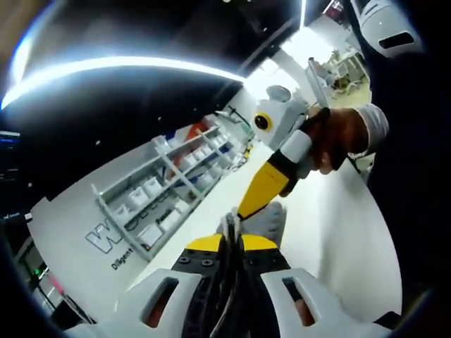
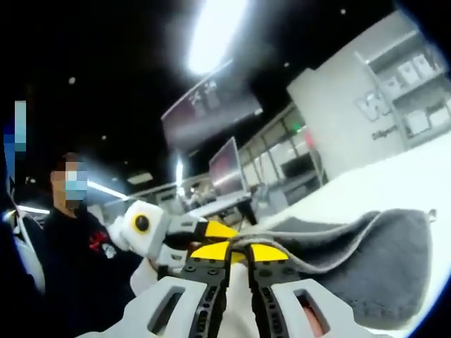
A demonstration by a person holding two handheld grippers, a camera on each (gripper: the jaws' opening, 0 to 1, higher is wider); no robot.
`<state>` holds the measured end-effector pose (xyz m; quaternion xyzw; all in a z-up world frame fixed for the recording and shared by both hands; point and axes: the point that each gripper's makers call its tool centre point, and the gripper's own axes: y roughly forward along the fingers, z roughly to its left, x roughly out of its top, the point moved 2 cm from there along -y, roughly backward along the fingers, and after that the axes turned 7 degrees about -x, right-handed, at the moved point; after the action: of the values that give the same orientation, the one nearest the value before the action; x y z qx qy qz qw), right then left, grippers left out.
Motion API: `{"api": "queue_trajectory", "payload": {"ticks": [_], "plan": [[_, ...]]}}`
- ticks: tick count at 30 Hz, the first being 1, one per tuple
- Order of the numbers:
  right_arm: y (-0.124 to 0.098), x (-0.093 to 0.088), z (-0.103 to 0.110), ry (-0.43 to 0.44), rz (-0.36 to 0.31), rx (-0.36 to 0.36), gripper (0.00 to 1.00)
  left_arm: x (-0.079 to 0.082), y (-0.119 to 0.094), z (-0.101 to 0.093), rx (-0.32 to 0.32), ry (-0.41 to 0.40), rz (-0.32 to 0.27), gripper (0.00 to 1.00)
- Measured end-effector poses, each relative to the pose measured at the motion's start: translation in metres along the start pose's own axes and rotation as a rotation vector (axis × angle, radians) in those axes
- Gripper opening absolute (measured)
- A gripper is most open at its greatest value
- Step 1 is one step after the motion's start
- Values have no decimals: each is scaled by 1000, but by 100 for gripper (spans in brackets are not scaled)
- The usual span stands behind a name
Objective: Open the folded towel by lifting each exposed corner and separating the folded layers until the towel lies flat within the target outline without major curled edges
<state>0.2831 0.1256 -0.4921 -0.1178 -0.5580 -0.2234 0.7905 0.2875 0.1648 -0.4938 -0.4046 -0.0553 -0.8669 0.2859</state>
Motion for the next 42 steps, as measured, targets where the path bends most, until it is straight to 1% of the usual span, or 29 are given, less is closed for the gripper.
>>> {"api": "queue_trajectory", "payload": {"ticks": [4,10,15,22,27,30,33,38,40,42], "plan": [[-2,-1,-1,-29,4,-7,6,-1,-2,4,15,6,-1,5],[-5,1,-5,-51,3,-22,7,-3,-7,8,23,-11,-2,4],[-7,2,-7,-126,12,-38,13,-2,-12,12,34,-22,-9,4],[-12,8,-17,-188,12,-78,14,-4,-20,17,58,-35,-12,4],[-17,10,-26,-241,17,-112,16,-2,-23,21,77,-50,-25,4],[-20,11,-28,-254,14,-114,17,-3,-26,23,86,-58,-19,4],[-22,11,-33,-314,22,-139,19,-3,-30,25,93,-64,-20,4],[-24,11,-36,-347,21,-141,20,-1,-36,26,89,-95,-51,4],[-25,13,-39,-400,18,-142,21,0,-38,28,93,-107,-55,4],[-25,12,-42,-418,26,-156,22,0,-39,28,93,-112,-53,4]]}}
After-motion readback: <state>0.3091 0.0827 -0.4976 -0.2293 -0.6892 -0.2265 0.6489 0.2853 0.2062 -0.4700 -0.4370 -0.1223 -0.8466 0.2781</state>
